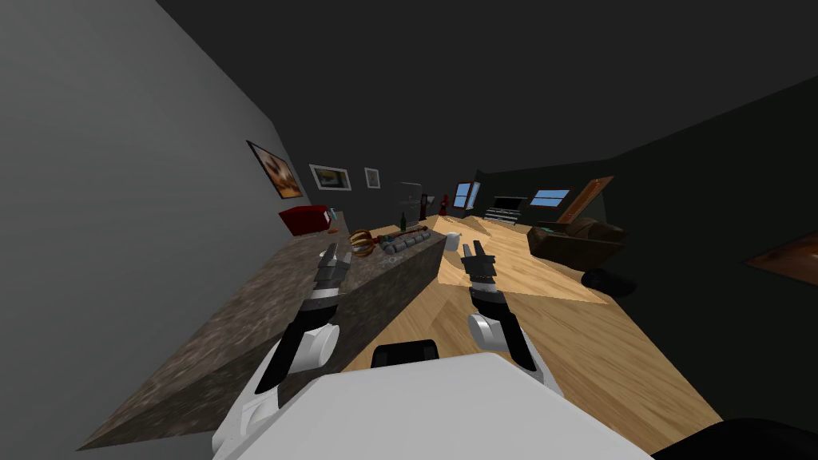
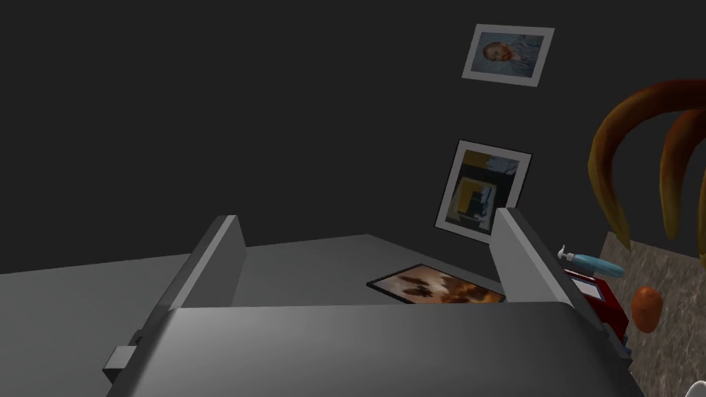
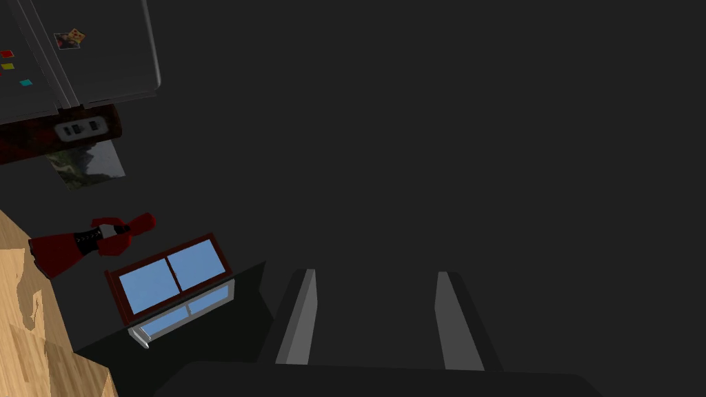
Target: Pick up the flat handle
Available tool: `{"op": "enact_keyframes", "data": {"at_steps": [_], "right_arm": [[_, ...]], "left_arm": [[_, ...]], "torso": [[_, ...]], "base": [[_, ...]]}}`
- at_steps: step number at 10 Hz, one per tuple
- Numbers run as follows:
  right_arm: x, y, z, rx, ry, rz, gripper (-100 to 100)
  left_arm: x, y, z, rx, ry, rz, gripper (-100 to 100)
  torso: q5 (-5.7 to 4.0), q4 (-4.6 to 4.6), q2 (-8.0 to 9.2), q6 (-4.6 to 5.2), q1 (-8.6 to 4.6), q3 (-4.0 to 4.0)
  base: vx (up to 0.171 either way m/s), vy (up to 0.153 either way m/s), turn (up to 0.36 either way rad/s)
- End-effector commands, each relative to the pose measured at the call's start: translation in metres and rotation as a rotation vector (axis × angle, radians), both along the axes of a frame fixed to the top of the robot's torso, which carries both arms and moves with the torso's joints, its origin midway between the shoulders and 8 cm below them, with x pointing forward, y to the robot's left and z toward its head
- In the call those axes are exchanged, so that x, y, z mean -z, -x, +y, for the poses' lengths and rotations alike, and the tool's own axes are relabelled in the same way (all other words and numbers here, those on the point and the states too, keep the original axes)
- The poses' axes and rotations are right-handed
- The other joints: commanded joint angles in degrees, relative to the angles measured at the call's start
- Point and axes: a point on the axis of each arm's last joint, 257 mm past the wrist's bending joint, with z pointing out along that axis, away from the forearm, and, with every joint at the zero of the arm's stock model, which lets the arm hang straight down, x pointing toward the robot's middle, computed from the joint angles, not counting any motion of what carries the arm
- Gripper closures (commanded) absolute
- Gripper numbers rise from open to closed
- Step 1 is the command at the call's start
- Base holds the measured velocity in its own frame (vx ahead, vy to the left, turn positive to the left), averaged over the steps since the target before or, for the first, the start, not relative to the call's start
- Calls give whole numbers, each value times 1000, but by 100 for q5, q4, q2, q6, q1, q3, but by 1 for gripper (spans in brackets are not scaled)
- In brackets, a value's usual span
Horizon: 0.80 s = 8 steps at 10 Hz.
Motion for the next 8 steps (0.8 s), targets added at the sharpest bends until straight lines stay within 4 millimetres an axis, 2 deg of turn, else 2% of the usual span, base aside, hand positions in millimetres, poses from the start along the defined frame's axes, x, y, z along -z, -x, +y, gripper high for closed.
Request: {"op": "enact_keyframes", "data": {"at_steps": [1,8], "right_arm": [[0,0,0,0,0,0,0],[0,0,0,0,0,0,0]], "left_arm": [[7,-6,1,3,-5,34,-100],[37,-40,5,19,-47,205,-100]], "torso": [[0,0,0,0,0,0],[0,1,3,-1,0,2]], "base": [[-20,-30,-7],[-24,-37,-20]]}}
